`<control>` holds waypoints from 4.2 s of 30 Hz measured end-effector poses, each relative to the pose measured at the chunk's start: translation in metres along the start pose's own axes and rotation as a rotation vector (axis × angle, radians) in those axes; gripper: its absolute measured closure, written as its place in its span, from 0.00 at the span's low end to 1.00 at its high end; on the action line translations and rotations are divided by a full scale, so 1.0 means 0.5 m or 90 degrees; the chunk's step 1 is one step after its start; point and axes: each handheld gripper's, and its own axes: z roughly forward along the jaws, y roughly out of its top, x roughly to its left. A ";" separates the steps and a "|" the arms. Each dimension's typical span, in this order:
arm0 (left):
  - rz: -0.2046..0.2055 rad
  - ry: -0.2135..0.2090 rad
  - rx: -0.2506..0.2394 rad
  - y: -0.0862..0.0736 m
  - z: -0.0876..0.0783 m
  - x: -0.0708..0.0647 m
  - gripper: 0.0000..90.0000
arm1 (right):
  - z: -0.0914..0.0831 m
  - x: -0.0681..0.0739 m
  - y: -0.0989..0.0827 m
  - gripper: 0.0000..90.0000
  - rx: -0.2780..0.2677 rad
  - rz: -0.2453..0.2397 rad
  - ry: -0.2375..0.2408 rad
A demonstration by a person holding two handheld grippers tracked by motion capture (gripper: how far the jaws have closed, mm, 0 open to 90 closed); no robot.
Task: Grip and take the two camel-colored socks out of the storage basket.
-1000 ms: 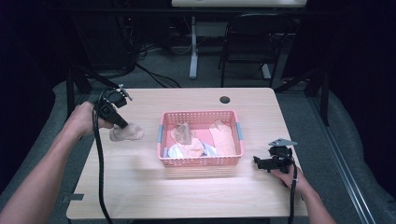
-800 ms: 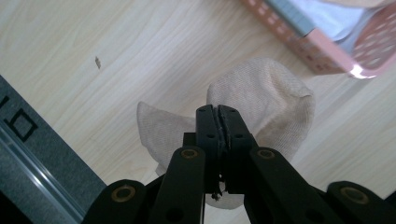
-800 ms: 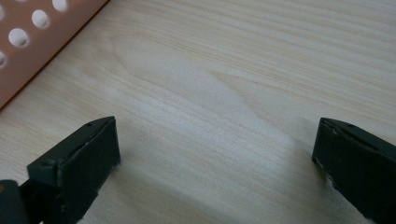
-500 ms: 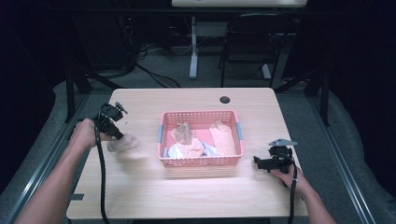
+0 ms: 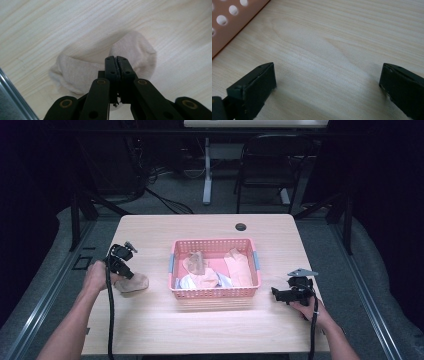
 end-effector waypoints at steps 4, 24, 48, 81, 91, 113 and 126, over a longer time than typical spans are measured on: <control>-0.026 -0.011 0.004 -0.012 0.025 0.010 0.97 | 0.000 0.000 0.000 0.00 0.000 0.000 0.000; -0.133 -0.014 -0.190 -0.050 -0.049 0.020 0.19 | 0.000 0.000 0.000 0.00 0.000 0.000 0.000; -0.106 0.001 -0.322 0.024 -0.179 -0.019 0.00 | 0.000 0.000 0.000 0.00 0.000 0.001 0.000; 0.009 -0.029 -0.338 0.178 -0.178 -0.147 0.00 | 0.000 0.000 0.000 0.00 0.000 0.000 0.001; 0.020 -0.052 -0.329 0.210 -0.154 -0.168 0.00 | 0.000 0.000 0.000 0.00 0.000 -0.001 0.001; 0.077 -0.081 -0.236 0.292 -0.089 -0.222 0.00 | 0.000 0.000 0.000 0.00 -0.001 -0.001 0.005; 0.083 -0.094 -0.212 0.317 -0.049 -0.236 0.01 | 0.000 -0.001 0.000 0.00 0.000 -0.002 0.006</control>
